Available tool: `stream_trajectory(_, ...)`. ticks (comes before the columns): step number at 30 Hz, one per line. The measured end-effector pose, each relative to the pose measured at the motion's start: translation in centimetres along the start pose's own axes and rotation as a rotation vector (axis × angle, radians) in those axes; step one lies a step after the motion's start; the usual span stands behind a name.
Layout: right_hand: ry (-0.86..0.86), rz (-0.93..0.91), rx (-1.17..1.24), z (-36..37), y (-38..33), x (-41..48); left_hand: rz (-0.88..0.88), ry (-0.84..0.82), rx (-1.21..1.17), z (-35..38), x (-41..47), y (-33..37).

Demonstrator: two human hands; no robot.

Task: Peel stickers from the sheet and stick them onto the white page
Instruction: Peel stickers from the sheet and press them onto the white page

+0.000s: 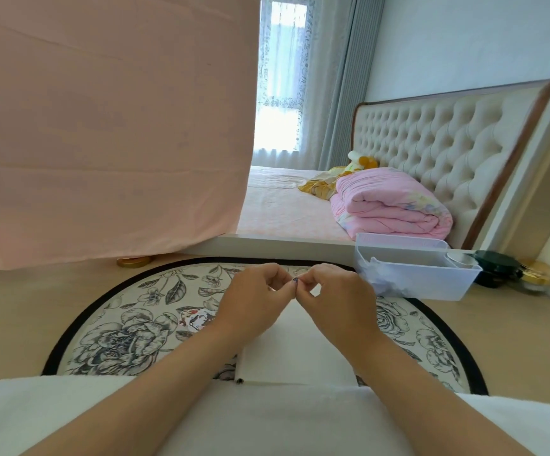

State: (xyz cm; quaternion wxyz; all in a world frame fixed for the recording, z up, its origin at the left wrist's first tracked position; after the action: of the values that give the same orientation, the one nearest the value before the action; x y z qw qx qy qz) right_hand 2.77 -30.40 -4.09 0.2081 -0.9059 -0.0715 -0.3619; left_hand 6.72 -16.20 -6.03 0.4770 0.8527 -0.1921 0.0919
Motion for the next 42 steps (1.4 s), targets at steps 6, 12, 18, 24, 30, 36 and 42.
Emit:
stream_trajectory(6,-0.011,-0.084,0.060,0.2,-0.5,0.0,-0.028,0.049,-0.120,-0.2,-0.5,-1.4)
stream_trajectory(12,-0.023,-0.112,0.096,0.2,-0.8,-0.1,0.030,0.021,-0.184,-0.4,-1.2,-1.1)
stream_trajectory(18,0.072,-0.275,-0.128,0.1,-1.6,-0.1,0.051,0.044,-0.134,-0.2,-1.1,-1.5)
stream_trajectory(24,-0.265,0.086,0.440,0.7,-0.4,0.5,0.021,0.051,-0.203,-0.6,-0.7,-2.2)
stream_trajectory(30,-0.489,0.349,0.736,1.3,1.0,0.4,0.056,-0.024,-0.231,-0.4,-0.6,-2.1)
stream_trajectory(36,-0.471,0.321,0.686,1.4,1.2,0.4,0.061,-0.050,-0.223,-0.3,-0.7,-2.0)
stream_trajectory(42,-0.469,0.279,0.646,1.9,1.0,0.4,0.041,-0.057,-0.258,-0.2,-0.7,-1.9)
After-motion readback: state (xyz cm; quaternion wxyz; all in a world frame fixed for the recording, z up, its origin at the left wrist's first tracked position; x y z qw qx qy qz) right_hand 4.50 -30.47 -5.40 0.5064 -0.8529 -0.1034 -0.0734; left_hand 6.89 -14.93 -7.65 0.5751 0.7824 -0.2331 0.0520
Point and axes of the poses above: each hand's wrist, its own x-axis towards the middle knuckle, its own z-axis out of the palm, y = z × x, the point moved 6 cm from there along x, towards the middle knuckle, and after that the axes turned 4 degrees about -y, right-handed, at the moved point
